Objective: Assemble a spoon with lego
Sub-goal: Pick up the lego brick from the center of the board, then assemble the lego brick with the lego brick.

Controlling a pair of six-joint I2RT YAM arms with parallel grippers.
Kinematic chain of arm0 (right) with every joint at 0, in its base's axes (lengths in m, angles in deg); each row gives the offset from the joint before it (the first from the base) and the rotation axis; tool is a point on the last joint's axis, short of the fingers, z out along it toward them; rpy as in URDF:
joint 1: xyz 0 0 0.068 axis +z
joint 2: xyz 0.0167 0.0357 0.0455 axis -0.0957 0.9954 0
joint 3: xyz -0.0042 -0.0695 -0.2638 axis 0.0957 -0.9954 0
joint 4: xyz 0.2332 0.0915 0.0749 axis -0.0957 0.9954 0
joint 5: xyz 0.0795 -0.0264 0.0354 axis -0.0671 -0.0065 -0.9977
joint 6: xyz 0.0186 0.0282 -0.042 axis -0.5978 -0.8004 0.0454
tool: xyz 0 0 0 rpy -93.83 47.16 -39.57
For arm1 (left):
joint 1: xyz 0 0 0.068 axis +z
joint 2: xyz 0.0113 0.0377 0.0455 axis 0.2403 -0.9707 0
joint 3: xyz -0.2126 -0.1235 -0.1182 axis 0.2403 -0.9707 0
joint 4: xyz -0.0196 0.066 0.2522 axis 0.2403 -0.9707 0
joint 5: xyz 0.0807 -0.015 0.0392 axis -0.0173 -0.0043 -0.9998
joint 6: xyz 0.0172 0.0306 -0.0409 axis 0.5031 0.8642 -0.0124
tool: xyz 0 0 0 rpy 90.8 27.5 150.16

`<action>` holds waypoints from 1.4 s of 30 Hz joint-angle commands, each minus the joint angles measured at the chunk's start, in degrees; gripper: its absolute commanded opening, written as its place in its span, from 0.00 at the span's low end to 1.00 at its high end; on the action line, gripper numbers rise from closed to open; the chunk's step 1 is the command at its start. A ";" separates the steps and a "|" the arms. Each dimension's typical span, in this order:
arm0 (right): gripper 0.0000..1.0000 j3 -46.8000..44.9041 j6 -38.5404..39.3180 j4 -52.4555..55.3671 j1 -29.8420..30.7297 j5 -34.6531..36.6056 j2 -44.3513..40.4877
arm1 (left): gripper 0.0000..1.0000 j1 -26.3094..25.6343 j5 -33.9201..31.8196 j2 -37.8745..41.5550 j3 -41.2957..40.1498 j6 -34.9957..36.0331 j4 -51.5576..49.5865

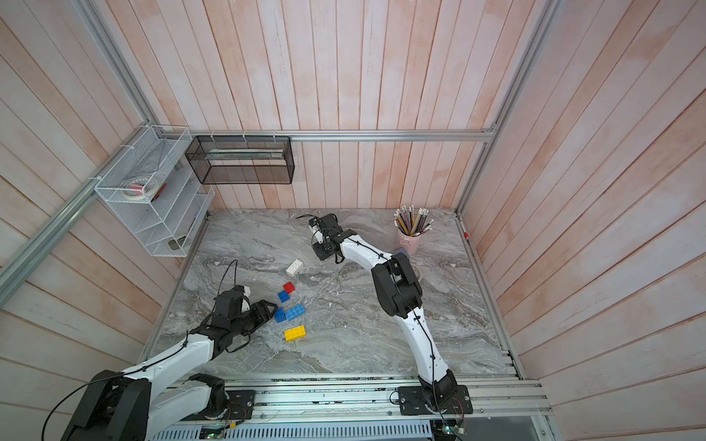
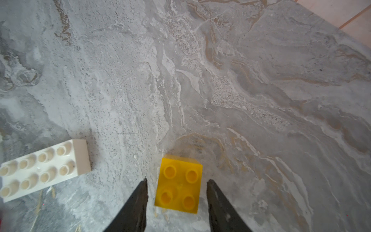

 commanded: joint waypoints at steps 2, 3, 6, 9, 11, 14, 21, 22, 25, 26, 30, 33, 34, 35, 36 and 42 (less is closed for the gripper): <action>0.49 0.67 -1.15 -0.22 0.05 -1.51 2.15 | 0.67 -1.14 0.03 -0.96 -1.33 -0.93 3.37; 0.49 0.67 -1.22 -0.22 0.08 -1.43 2.24 | 0.67 -1.57 0.09 -1.35 -1.37 -1.12 3.96; 0.49 0.75 -1.88 -0.13 0.02 -1.60 2.51 | 0.67 -3.06 -0.07 -2.36 -1.49 -1.99 5.81; 0.47 0.79 -2.33 -0.14 -0.08 -1.56 2.91 | 0.67 -4.21 -0.49 -3.31 -1.37 -2.40 6.72; 0.44 0.92 -2.32 -0.06 -0.08 -1.52 2.96 | 0.67 -4.78 -0.61 -3.61 -1.46 -2.66 7.35; 0.37 0.81 -2.22 0.07 -0.17 -1.50 2.74 | 0.67 -5.24 -0.97 -3.78 -1.59 -2.80 7.68; 0.19 -1.52 -2.61 -0.73 -0.05 -0.67 0.10 | 0.70 -5.26 -2.24 -1.23 -1.17 -2.44 4.91; 0.17 -2.41 -2.85 -1.29 0.02 -0.41 -0.78 | 0.73 -5.25 -3.14 -0.35 -0.60 -2.20 3.54; 0.13 -6.07 -3.09 -3.00 0.72 0.61 -4.69 | 0.81 -4.92 -5.40 2.60 0.58 -1.44 -0.47; 0.11 -7.74 -2.86 -3.71 1.12 1.07 -6.16 | 0.85 -4.70 -5.89 3.58 0.88 -1.17 -1.43; 0.08 -18.20 0.12 -8.20 3.32 0.94 -15.11 | 0.98 -2.12 -6.43 8.39 2.96 0.55 -6.92; 0.08 -26.37 -0.06 -11.45 5.11 -0.34 -21.36 | 1.00 1.24 -6.33 12.80 4.30 2.31 -11.14; 0.08 -27.48 -2.10 -11.00 5.68 -1.55 -22.87 | 1.00 2.60 -6.61 14.24 4.87 3.02 -12.58; 0.08 -28.07 -3.88 -10.40 6.14 -3.38 -23.81 | 1.00 3.79 -6.87 15.32 5.39 3.68 -13.72; 0.08 -28.67 -6.41 -9.50 7.05 -4.67 -24.88 | 1.00 5.12 -7.11 16.39 6.03 4.37 -14.97; 0.08 -31.09 -27.59 -10.30 17.45 2.59 -27.53 | 1.00 10.74 -7.87 19.22 9.60 7.36 -18.36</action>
